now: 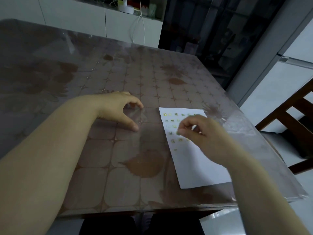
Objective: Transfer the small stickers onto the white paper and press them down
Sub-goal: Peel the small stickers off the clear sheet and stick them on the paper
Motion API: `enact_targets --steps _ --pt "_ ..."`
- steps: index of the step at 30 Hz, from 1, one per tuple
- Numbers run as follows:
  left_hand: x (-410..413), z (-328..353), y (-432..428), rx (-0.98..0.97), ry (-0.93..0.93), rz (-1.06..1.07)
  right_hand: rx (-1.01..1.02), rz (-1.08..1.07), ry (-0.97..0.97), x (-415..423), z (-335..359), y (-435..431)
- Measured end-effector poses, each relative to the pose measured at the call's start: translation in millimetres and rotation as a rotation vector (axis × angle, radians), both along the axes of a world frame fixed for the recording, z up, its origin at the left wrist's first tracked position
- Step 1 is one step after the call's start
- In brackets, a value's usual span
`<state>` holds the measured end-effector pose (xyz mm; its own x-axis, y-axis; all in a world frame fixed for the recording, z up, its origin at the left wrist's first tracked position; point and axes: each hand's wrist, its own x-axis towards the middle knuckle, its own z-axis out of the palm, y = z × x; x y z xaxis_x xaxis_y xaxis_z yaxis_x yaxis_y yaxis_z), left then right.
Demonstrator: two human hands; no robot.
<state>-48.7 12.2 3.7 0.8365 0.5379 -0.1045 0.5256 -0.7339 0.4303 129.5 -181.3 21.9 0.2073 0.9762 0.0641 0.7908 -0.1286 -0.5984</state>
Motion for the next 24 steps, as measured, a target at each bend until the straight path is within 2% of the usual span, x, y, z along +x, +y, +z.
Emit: enact_targets --steps 4,17,24 --pt "0.1 2.0 -2.0 -0.024 0.001 0.000 -0.161 -0.055 0.059 18.3 -10.9 -12.4" --pt "0.2 2.5 -3.5 -0.033 0.002 -0.004 -0.194 -0.029 0.066 16.3 -11.3 -9.5" --pt "0.5 3.9 -5.2 -0.017 0.008 -0.009 -0.172 -0.127 0.158 17.4 -16.1 -5.0"
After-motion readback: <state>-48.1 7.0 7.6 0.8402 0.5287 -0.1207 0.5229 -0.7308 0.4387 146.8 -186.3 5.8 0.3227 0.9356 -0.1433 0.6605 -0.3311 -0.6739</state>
